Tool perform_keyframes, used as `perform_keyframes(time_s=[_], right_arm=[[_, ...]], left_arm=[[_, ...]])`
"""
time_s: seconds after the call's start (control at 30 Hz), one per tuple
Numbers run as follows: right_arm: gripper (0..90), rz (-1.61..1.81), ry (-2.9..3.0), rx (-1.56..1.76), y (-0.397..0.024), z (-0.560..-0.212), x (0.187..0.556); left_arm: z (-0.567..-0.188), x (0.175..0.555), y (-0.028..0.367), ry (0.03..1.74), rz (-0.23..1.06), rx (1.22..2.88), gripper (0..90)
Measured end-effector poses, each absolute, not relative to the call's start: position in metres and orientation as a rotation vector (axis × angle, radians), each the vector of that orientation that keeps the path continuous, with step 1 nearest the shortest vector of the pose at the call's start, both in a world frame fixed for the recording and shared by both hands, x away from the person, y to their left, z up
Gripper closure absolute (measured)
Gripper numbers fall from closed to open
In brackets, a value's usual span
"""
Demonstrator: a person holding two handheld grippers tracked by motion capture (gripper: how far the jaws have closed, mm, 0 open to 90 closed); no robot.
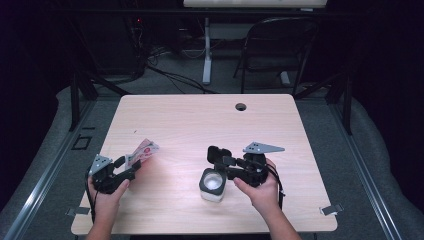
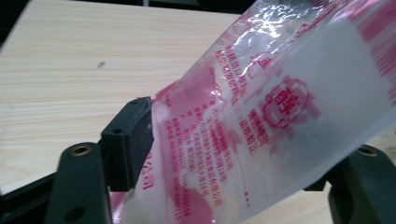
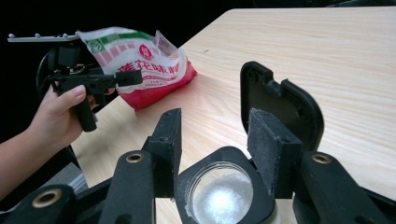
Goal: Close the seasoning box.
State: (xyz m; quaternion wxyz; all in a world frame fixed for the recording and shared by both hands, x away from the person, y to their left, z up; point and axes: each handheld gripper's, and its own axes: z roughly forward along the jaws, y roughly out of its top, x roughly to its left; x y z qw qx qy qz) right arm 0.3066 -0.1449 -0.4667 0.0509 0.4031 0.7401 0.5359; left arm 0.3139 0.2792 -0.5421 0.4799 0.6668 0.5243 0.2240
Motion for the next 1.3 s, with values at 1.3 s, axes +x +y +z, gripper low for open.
perform_keyframes(time_s=[1.3], right_arm=[[48.3, 1.584, 2.086, 1.245, -0.165, -0.459, 0.307]], left_arm=[[-0.544, 0.285, 0.226, 1.103, 0.444, 1.861, 29.1]])
